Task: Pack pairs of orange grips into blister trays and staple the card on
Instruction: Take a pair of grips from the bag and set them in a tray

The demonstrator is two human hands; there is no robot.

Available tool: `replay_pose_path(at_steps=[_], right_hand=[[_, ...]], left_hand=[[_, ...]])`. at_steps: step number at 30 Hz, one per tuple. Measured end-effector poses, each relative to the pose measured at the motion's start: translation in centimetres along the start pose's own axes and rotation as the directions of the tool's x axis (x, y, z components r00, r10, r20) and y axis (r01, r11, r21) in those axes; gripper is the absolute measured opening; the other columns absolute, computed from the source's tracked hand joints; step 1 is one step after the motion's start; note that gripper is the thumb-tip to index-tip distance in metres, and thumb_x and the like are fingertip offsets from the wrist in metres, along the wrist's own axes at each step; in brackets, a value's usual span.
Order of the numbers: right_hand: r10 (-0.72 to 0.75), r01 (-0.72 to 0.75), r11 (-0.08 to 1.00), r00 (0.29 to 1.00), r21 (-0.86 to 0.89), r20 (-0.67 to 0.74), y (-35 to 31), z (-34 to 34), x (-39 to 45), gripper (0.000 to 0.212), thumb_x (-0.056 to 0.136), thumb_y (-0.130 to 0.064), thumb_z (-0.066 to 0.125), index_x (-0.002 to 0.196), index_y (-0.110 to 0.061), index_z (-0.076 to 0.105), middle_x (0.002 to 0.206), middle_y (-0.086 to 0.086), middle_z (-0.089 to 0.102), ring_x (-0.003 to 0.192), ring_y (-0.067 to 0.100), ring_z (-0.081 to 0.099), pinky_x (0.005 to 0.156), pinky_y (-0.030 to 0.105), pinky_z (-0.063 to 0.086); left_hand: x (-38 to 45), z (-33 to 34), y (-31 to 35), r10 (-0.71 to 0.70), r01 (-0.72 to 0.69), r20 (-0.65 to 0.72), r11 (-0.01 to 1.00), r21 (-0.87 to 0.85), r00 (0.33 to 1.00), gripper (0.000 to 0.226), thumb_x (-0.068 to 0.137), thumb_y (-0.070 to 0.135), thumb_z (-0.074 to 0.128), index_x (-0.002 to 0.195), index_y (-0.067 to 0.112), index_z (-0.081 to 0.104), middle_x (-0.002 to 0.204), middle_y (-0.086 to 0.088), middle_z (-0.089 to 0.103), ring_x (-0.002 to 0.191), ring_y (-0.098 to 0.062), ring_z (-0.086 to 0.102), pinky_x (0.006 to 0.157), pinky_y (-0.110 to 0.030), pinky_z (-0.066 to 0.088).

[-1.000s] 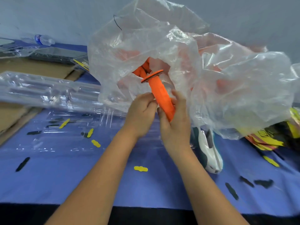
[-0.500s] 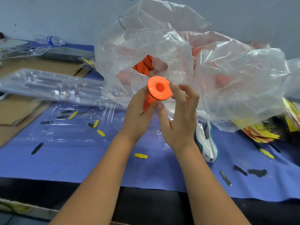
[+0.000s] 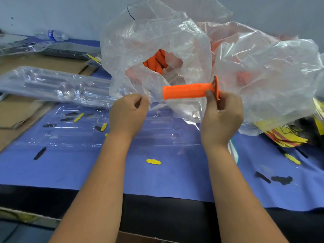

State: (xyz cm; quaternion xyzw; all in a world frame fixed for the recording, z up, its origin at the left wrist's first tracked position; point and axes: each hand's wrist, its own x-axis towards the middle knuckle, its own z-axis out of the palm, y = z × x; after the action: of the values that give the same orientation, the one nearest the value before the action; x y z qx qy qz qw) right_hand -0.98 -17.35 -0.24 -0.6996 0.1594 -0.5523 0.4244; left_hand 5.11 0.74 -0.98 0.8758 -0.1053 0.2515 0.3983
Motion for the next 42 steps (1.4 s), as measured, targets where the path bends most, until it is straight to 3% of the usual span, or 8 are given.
replay_pose_path(at_steps=[6, 10, 16, 19, 27, 32, 35, 42], right_hand=[[0.169, -0.169, 0.986, 0.985, -0.012, 0.040, 0.7, 0.1, 0.4, 0.024, 0.089, -0.038, 0.067, 0.077, -0.020, 0.058, 0.079, 0.008, 0.068, 0.069, 0.014, 0.057, 0.064, 0.012, 0.037], [0.125, -0.125, 0.992, 0.979, -0.011, 0.161, 0.0, 0.6, -0.5, 0.026, 0.087, -0.042, 0.068, 0.071, -0.027, 0.054, 0.071, 0.006, 0.067, 0.069, 0.024, 0.065, 0.068, 0.033, 0.047], [0.085, -0.044, 0.993, 0.919, -0.113, 0.385, 0.0, 1.9, -2.4, 0.040, 0.094, -0.039, 0.059, 0.070, -0.007, 0.056, 0.067, 0.009, 0.064, 0.066, 0.029, 0.062, 0.067, 0.037, 0.045], [0.135, -0.064, 0.984, 0.877, -0.167, 0.461, 0.4, 2.0, -2.3, 0.041, 0.094, -0.038, 0.059, 0.066, -0.009, 0.052, 0.064, 0.007, 0.062, 0.064, 0.029, 0.061, 0.065, 0.037, 0.044], [0.110, 0.073, 0.946, 0.845, -0.317, 0.523, 0.1, 2.2, -3.3, 0.044, 0.090, -0.035, 0.060, 0.055, -0.020, 0.036, 0.054, -0.006, 0.041, 0.053, 0.013, 0.036, 0.049, 0.029, 0.022], [0.148, 0.226, 0.820, 0.803, -0.525, 0.577, 0.3, 2.0, -2.9, 0.045, 0.094, -0.039, 0.049, 0.058, -0.019, 0.031, 0.061, -0.002, 0.040, 0.064, 0.027, 0.043, 0.048, 0.030, 0.016], [0.135, 0.292, 0.763, 0.800, -0.576, 0.584, 0.1, 2.0, -3.0, 0.041, 0.098, -0.037, 0.043, 0.065, -0.014, 0.034, 0.068, -0.002, 0.037, 0.068, 0.028, 0.041, 0.049, 0.031, 0.014], [0.175, 0.291, 0.748, 0.780, -0.596, 0.601, -0.2, 2.0, -3.1, 0.028, 0.097, -0.033, 0.038, 0.077, -0.015, 0.044, 0.080, 0.002, 0.046, 0.072, 0.025, 0.041, 0.060, 0.031, 0.025]], left_hand=[[0.0, 0.2, -0.6, -0.001, -0.042, 0.236, 0.983, 0.178, 0.972, 0.031, 0.092, 0.026, 0.049, 0.069, 0.009, 0.062, 0.080, -0.016, 0.066, 0.085, -0.034, 0.059, 0.083, -0.042, 0.047], [0.0, 0.5, -0.6, -0.084, 0.064, 0.268, 0.994, 0.084, 0.960, 0.032, 0.096, 0.028, 0.046, 0.084, 0.020, 0.074, 0.103, -0.009, 0.071, 0.107, -0.023, 0.056, 0.117, -0.037, 0.017], [0.8, 0.6, -0.5, -0.376, 0.402, 0.152, 0.791, -0.461, 0.914, 0.032, 0.091, 0.007, 0.045, 0.067, 0.023, 0.060, 0.071, 0.006, 0.060, 0.069, -0.005, 0.049, 0.064, -0.022, 0.039], [1.2, 0.3, -1.0, -0.425, 0.444, 0.202, 0.611, -0.655, 0.882, 0.026, 0.093, 0.011, 0.047, 0.082, 0.016, 0.070, 0.081, 0.002, 0.073, 0.088, -0.012, 0.066, 0.081, -0.019, 0.048], [1.1, 0.8, -1.2, -0.378, 0.433, 0.226, 0.664, -0.610, 0.898, 0.029, 0.094, 0.014, 0.043, 0.084, 0.018, 0.070, 0.084, 0.006, 0.074, 0.090, -0.001, 0.067, 0.074, -0.008, 0.044], [0.6, 0.9, -0.6, -0.349, 0.402, 0.199, 0.784, -0.474, 0.916, 0.028, 0.093, 0.018, 0.046, 0.088, 0.021, 0.073, 0.090, 0.012, 0.073, 0.092, 0.004, 0.063, 0.076, -0.003, 0.040], [-0.2, 1.8, -0.5, -0.111, 0.109, 0.105, 0.994, 0.016, 0.988, 0.030, 0.095, 0.019, 0.042, 0.095, 0.017, 0.073, 0.108, 0.001, 0.070, 0.106, -0.019, 0.059, 0.111, -0.035, 0.030], [-1.7, 3.8, 1.0, 0.084, -0.195, 0.279, 0.896, 0.398, 0.957, 0.039, 0.098, 0.033, 0.039, 0.134, 0.029, 0.054, 0.146, -0.004, 0.044, 0.136, -0.020, 0.038, 0.115, -0.046, 0.016]])
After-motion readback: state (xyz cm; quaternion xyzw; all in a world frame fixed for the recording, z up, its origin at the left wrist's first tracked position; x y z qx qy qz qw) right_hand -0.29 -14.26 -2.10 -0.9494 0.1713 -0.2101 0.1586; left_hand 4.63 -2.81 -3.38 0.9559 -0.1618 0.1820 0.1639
